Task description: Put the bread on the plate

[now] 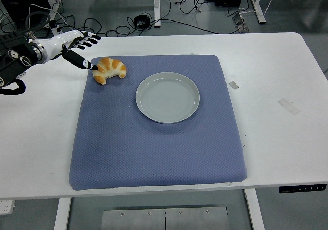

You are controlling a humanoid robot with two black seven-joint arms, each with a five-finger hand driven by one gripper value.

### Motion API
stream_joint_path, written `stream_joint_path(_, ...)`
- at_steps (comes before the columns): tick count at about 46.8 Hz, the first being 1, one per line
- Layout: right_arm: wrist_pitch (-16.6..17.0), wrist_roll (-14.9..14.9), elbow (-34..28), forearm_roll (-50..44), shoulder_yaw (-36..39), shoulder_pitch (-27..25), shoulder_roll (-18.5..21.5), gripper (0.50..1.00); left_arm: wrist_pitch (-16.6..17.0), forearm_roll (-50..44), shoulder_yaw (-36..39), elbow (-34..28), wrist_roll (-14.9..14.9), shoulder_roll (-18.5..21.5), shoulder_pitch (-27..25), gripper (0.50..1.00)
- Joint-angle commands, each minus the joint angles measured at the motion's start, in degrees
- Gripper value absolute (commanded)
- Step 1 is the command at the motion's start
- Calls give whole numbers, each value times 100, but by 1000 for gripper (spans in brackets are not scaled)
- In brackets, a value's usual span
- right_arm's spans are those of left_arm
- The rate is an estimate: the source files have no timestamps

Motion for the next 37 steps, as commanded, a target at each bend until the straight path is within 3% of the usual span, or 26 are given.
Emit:
stream_joint_path(1, 0, -1, 0, 0, -1, 0, 0, 1000, -1, 0, 12, 0, 0, -4, 6, 905)
stream_joint_path(9, 0, -1, 0, 0, 0, 0, 0, 1000, 78, 0, 21, 26, 0, -101, 58, 905)
stream_joint_path(19, 0, -1, 0, 0, 0, 0, 0, 1000, 491, -9, 126, 35, 0, -285, 94, 905)
stream_joint_path(25, 0, -1, 0, 0, 0, 0, 0, 1000, 561, -9, 135, 35, 9, -303, 164, 905)
stream_joint_path(37, 0, -1, 0, 0, 0, 0, 0, 1000, 561, -17, 170, 44, 9, -338, 322, 852)
